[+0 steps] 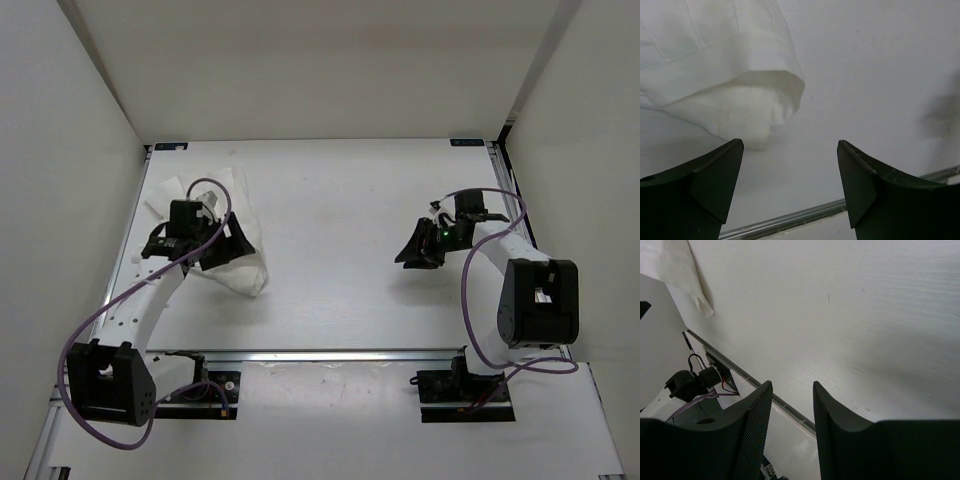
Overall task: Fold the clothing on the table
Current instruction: Flatten the skirt out
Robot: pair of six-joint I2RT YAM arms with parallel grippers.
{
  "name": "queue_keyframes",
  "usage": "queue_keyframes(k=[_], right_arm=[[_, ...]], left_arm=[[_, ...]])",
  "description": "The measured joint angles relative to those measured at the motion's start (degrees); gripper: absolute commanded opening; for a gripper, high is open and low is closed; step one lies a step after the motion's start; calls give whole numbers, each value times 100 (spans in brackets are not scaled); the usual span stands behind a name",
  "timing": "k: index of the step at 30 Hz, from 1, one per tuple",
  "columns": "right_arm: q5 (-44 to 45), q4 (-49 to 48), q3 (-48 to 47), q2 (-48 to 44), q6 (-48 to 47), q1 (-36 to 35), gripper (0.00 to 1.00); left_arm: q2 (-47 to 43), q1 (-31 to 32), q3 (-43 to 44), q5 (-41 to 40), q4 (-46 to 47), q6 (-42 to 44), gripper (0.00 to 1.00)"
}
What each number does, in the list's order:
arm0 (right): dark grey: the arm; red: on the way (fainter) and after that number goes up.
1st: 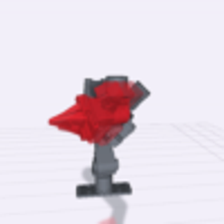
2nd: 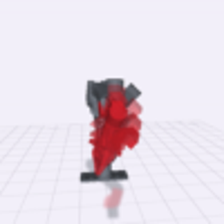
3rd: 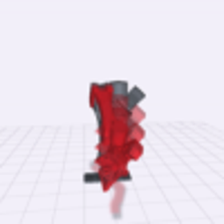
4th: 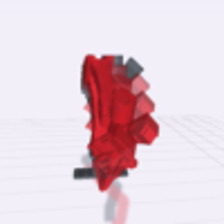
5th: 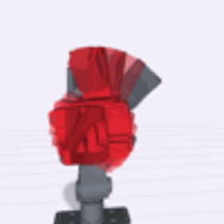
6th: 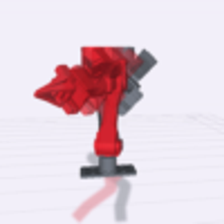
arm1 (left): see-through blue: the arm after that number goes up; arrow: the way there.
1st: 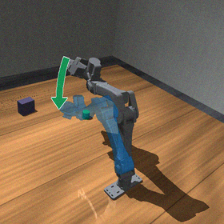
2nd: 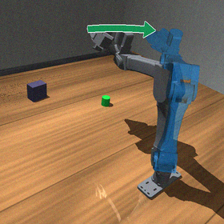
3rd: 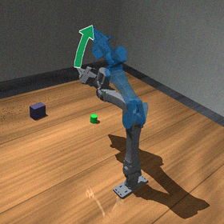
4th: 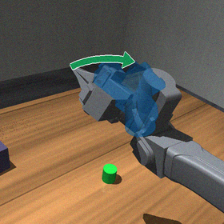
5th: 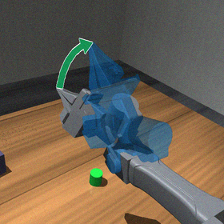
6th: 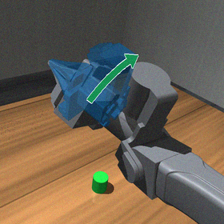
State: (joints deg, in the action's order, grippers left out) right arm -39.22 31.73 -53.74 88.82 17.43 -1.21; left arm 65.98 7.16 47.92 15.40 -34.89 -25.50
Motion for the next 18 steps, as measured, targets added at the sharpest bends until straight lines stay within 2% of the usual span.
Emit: queue_keyframes(k=[6, 10, 18], right_arm=[[0, -15, -26, 105, 15, -79, 44], [-2, -11, -50, 129, 13, -155, 44], [2, -15, 72, 50, 17, -70, 44]], left_arm=[[382, -280, 968, -850, -129, 39, 84], [1226, -372, 1572, -1622, 11, -4, 83], [2848, -262, 2011, -3145, -66, 7, 82]])
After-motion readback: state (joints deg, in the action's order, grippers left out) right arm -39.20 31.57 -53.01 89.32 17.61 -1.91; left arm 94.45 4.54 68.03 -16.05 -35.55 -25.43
